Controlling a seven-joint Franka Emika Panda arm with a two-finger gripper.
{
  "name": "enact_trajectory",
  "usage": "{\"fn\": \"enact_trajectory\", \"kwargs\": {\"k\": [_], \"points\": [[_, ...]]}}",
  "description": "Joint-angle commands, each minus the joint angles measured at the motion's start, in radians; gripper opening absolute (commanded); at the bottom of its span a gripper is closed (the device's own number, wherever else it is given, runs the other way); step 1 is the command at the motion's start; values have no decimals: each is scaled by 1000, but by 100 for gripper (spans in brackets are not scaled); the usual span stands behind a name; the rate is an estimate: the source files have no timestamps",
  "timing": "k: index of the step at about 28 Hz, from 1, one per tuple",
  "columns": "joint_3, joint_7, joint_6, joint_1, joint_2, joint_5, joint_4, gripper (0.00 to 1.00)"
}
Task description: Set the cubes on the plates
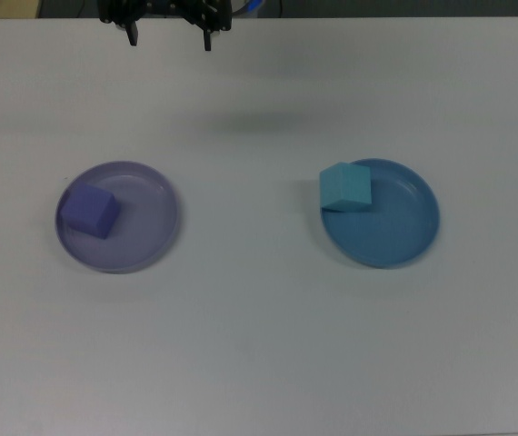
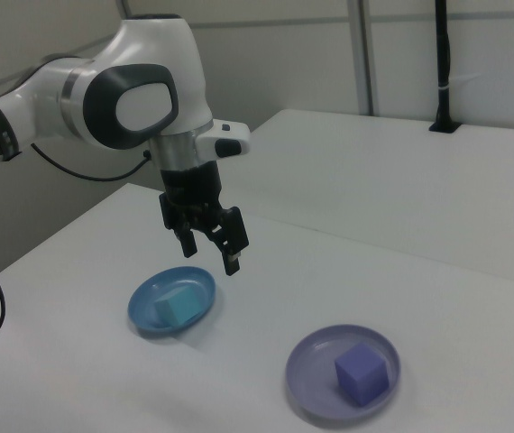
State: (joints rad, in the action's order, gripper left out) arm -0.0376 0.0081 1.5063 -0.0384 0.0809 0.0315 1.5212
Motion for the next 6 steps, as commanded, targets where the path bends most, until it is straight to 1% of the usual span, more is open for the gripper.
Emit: {"fn": "enact_trajectory", "kwargs": {"k": [1, 6], "points": [[4, -19, -12, -11, -27, -27, 20, 100], [4, -22, -11, -15, -27, -27, 20, 100]]}}
